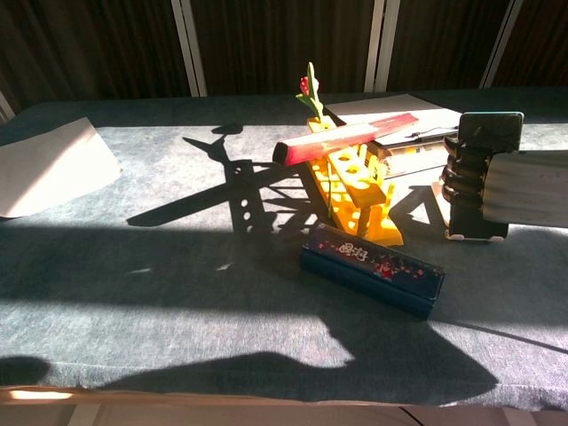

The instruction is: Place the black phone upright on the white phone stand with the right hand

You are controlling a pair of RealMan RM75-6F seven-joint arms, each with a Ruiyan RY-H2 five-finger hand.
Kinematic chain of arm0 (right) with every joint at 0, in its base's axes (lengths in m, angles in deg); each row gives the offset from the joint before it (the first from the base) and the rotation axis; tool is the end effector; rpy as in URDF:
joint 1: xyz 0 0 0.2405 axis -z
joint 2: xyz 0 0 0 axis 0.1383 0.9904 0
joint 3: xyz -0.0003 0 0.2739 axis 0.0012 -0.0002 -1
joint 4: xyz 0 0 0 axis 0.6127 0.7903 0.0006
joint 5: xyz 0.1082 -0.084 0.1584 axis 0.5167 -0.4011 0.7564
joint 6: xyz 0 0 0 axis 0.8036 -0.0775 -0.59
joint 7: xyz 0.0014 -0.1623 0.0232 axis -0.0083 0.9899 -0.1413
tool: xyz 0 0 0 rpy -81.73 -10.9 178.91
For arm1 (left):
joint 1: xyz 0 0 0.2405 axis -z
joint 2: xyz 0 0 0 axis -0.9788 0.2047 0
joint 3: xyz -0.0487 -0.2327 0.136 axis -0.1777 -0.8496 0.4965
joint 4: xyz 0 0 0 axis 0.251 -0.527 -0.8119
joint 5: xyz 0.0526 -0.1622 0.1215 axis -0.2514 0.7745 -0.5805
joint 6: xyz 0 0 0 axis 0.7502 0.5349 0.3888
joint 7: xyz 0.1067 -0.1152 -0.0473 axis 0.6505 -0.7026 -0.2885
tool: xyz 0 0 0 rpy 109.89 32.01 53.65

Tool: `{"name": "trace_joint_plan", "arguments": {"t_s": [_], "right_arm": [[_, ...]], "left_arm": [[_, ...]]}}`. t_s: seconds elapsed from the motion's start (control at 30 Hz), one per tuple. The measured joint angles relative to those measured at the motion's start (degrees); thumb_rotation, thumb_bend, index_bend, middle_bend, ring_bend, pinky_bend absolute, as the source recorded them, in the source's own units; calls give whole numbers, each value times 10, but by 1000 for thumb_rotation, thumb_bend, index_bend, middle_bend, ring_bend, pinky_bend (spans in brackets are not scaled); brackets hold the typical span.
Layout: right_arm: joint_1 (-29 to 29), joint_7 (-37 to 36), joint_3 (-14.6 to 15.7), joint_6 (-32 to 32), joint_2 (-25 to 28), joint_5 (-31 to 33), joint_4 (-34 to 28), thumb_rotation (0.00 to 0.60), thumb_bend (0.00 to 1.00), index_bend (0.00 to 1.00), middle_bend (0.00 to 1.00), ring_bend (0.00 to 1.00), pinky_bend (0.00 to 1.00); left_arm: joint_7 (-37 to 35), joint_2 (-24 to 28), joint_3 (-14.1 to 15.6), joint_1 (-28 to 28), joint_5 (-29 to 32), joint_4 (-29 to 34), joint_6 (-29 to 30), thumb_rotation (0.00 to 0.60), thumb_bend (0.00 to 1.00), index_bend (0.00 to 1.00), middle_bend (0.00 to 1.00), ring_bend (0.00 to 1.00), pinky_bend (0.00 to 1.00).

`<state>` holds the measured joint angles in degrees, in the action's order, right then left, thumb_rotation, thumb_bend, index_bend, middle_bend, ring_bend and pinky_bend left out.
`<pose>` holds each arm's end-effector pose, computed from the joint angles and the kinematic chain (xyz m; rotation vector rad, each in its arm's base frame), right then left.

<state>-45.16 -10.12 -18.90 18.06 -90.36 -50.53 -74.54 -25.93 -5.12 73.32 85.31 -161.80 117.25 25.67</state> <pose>-0.2853 -0.3498 0.0212 1.9231 1.1666 0.1858 -0.3070 0.1849 0.1271 -1.6802 -0.8239 -0.8474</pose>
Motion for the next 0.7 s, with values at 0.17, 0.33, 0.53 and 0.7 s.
{"name": "trace_joint_plan", "arguments": {"t_s": [0.17,0.33,0.53,0.7], "right_arm": [[2,-2,1,-1,-3,1,6,600,436,910,614,583,315],[3,-5,1,0,-6,2,12,600,436,895,614,583,315],[1,-9,4,2,-7,0,16,600,436,790,614,583,314],[2,-5,4,-2,-8,3,17,600,436,676,604,572,303]], "left_arm": [[0,0,0,0,1,0,0,600,403,0,0,0,34],[1,-1,0,1,1,0,-3,600,405,0,0,0,34],[2,-1,0,1,2,1,-3,600,404,0,0,0,34],[1,0,0,1,2,1,-3,600,404,0,0,0,34]]}}
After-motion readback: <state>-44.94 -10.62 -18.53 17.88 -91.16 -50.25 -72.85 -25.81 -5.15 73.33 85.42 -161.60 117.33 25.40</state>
